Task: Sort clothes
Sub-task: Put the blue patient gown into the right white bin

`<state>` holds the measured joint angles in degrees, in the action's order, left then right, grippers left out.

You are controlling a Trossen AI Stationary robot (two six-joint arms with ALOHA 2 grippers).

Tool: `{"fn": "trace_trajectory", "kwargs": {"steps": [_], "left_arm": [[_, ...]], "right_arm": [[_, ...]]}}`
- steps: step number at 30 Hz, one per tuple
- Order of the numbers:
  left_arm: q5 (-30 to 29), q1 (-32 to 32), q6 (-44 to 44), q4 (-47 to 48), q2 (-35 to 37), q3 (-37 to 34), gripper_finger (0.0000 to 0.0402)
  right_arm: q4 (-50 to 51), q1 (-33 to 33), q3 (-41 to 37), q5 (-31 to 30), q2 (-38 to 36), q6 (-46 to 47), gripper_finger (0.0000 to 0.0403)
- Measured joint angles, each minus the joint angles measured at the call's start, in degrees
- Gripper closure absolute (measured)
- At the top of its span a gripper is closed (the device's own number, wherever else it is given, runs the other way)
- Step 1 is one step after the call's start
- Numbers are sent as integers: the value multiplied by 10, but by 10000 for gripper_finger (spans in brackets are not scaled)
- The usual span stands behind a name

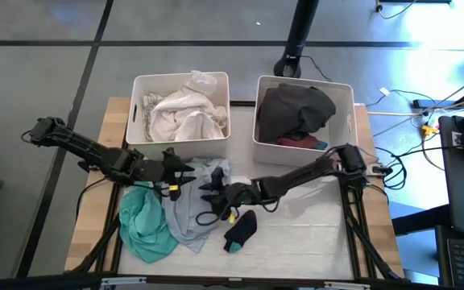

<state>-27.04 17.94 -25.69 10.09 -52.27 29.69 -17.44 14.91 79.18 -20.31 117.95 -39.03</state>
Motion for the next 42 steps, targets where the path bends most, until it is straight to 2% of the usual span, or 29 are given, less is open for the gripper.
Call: {"fn": "trace_trajectory", "kwargs": {"steps": [3, 5, 15, 23, 27, 34, 38, 42], "left_arm": [[-2, -3, 0, 1, 0, 0, 249], [-2, -4, 0, 1, 0, 0, 249], [-3, -5, 2, 0, 0, 0, 249], [-3, -5, 1, 0, 0, 0, 249], [-3, -5, 0, 0, 0, 0, 249], [-3, -5, -1, -2, 0, 0, 249], [-4, -5, -1, -5, -1, 0, 249], [-6, -5, -1, -5, -1, 0, 249]], "right_arm": [[-6, -7, 0, -9, 19, 27, 228], [24, -14, 0, -7, 25, 47, 228], [317, -25, 0, -1, 29, 79, 228], [488, 6, 4, -9, 13, 107, 228], [584, 28, 1, 6, -15, 116, 228], [780, 54, 75, 8, -64, 148, 228], [743, 58, 123, -29, -77, 147, 228], [570, 55, 127, -50, -77, 102, 228]]}}
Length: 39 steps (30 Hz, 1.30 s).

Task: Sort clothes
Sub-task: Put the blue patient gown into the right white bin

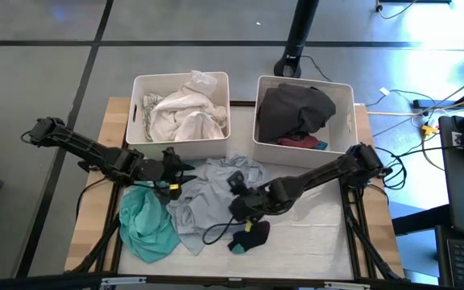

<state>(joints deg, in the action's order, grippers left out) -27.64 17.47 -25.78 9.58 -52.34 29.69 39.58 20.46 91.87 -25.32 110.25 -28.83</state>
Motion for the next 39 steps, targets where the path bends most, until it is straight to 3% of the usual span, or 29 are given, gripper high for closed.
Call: {"fn": "trace_trajectory", "kwargs": {"steps": [3, 7, 11, 17, 21, 28, 31, 37, 39], "left_arm": [[0, 0, -1, 0, 0, 0, 249], [0, 0, -1, 2, 0, 0, 249], [-1, -1, 2, 1, 0, 0, 249], [-1, -3, 1, 1, 0, 0, 249], [-1, -3, 1, 0, 0, 0, 249], [-1, -3, -5, 0, 0, 0, 249], [-1, -3, -5, 0, 0, -1, 249], [-1, -3, -5, 0, 0, -1, 249], [-1, -3, -5, 0, 0, -1, 249]], "right_arm": [[-157, -11, -12, 9, 14, -52, 228], [-246, -30, -19, 38, 54, -79, 228], [-251, -52, -20, 70, 97, -72, 228], [-172, -80, -20, 101, 154, -39, 228], [-130, -89, -16, 114, 166, -12, 228], [-144, -95, -18, 102, 169, -14, 231], [-146, -96, -18, 101, 170, -15, 256], [-147, -96, -18, 99, 184, -33, 376], [-146, -96, -18, 94, 185, -37, 389]]}}
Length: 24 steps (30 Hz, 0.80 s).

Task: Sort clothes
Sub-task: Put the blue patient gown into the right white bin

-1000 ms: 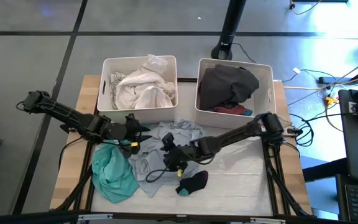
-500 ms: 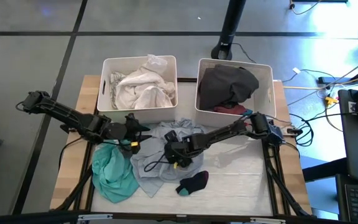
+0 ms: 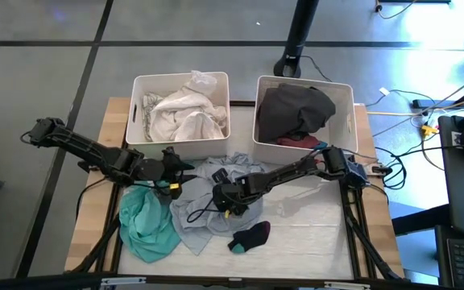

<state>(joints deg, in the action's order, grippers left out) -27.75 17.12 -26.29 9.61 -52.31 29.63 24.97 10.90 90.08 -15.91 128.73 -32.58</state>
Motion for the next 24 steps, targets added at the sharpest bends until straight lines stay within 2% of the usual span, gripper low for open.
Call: {"fn": "trace_trajectory", "kwargs": {"steps": [4, 8, 18, 24], "left_arm": [[0, 0, 0, 0, 0, 0, 249], [0, 0, 8, 0, 0, 0, 249], [0, 0, 8, 0, 0, 0, 249], [0, 0, 8, 0, 0, 0, 249]], "right_arm": [[8, 9, -1, -33, -2, -19, 377], [28, 37, -4, -86, -18, -54, 394], [57, 106, -4, -322, -81, -91, 397], [61, 123, -3, -375, -139, -101, 396]]}}
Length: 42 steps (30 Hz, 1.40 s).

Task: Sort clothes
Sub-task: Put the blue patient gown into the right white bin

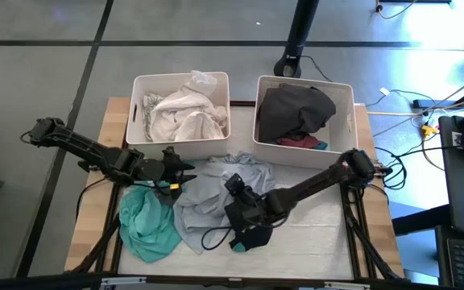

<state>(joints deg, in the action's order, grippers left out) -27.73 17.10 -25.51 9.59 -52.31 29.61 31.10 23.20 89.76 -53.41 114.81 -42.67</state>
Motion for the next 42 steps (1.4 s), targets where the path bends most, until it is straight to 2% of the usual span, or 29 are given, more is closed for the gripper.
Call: {"fn": "trace_trajectory", "kwargs": {"steps": [9, 19, 26, 34, 38, 42], "left_arm": [[0, 0, 0, -1, 0, 0, 249], [0, 0, 3, -2, 0, 0, 249], [-2, 0, 9, -15, 0, 0, 249], [-2, 0, 15, -21, 0, 0, 249], [-3, 0, 15, -21, 0, 0, 249], [-5, 0, 15, -22, 0, 0, 249]], "right_arm": [[41, 0, 0, -51, -106, -24, 397], [8, 0, 1, -138, -237, -123, 394], [-64, 0, 1, -151, -317, -203, 391], [-249, 0, 1, -165, -376, -389, 391], [-385, 0, 1, -159, -393, -528, 390], [-534, 0, 1, -122, -405, -675, 390]]}}
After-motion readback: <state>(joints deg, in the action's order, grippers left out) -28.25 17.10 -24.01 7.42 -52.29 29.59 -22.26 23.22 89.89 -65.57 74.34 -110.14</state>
